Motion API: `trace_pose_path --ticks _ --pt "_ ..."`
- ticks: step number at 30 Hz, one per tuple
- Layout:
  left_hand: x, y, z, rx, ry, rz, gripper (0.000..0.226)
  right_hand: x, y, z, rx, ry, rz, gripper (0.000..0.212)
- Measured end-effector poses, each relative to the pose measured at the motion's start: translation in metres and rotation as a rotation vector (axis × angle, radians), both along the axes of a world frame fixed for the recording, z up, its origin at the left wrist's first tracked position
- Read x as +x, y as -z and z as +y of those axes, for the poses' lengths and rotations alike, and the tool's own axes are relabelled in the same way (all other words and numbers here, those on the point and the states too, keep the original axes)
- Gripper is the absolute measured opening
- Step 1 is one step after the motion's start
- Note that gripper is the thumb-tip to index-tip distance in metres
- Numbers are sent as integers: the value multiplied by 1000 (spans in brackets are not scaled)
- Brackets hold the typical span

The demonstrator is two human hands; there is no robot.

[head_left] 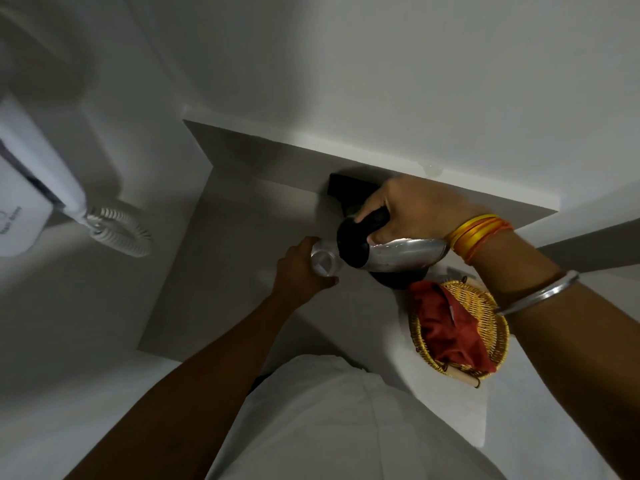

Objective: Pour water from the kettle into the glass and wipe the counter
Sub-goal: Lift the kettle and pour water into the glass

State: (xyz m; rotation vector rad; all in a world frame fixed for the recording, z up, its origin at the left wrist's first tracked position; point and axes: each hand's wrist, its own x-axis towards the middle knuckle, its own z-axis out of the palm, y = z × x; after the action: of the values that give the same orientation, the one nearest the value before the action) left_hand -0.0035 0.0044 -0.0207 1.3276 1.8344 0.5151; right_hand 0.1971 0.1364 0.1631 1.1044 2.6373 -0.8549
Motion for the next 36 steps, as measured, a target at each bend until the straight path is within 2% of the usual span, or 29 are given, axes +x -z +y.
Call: trace_pose_path --ticks 20,36 --pt "2 -12 -12 8 44 84 87 -41 -45 -16 113 -54 -160 37" --pt "-5 -11 -25 20 -11 8 80 -58 -75 -20 117 -130 -237 37"
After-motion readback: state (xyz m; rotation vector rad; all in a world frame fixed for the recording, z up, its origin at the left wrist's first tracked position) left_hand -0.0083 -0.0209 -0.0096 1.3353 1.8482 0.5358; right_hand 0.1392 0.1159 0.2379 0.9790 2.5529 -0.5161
